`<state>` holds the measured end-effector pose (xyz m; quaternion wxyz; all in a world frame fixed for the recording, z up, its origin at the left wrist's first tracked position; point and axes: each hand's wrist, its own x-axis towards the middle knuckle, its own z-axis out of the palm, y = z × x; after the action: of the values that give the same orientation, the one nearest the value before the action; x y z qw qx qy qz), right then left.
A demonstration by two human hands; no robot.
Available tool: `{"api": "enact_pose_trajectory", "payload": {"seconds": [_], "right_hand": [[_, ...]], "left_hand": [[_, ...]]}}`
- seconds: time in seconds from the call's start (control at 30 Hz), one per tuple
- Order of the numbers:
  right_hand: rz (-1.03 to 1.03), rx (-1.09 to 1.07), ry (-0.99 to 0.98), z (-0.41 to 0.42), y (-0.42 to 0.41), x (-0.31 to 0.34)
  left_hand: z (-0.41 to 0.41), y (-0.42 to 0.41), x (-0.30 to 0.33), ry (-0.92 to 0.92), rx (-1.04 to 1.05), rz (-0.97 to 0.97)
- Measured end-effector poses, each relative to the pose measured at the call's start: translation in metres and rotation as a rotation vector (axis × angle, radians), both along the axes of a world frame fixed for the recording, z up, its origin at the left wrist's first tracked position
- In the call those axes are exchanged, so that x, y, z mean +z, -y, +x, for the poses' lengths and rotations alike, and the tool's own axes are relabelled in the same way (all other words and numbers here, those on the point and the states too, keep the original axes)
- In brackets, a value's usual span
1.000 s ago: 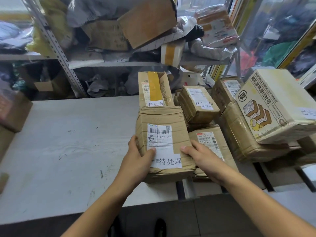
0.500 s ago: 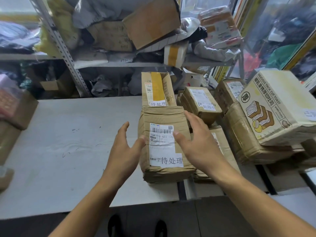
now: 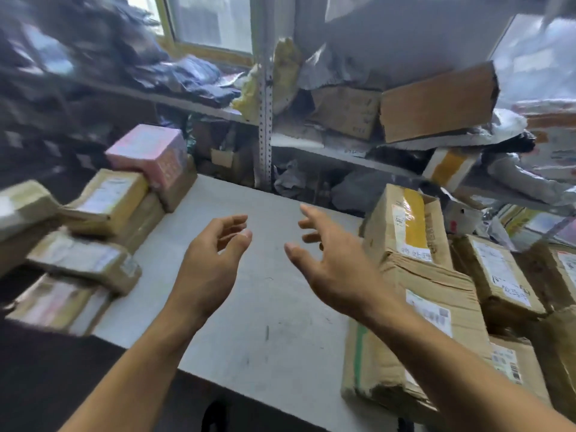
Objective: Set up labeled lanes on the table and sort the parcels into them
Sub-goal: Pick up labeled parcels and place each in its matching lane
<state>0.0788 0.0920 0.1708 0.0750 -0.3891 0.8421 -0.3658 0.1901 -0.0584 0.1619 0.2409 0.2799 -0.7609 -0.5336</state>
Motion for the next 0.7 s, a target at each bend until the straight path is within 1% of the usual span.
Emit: {"api": "enact_pose_trajectory", "payload": {"seconds": [0.2, 0.37, 0.53, 0.7], "right_hand": [[0.018, 0.132, 0.064, 0.004, 0.132, 0.006], [0.020, 0.207, 0.188, 0.003, 0.242, -0.003], [0.045, 0.149, 0.337, -0.016, 0.338, -0.034], [0.081, 0.041, 0.468, -0.051, 0.415, -0.072]], "left_hand": [[0.030, 0.121, 0.002, -0.053, 0.142, 0.053], [0.044, 0.223, -0.005, -0.073, 0.243, 0.129], [0.034, 0.319, -0.024, 0.001, 0.278, 0.140], [0.002, 0.399, -0.046, 0.066, 0.250, 0.201]]}}
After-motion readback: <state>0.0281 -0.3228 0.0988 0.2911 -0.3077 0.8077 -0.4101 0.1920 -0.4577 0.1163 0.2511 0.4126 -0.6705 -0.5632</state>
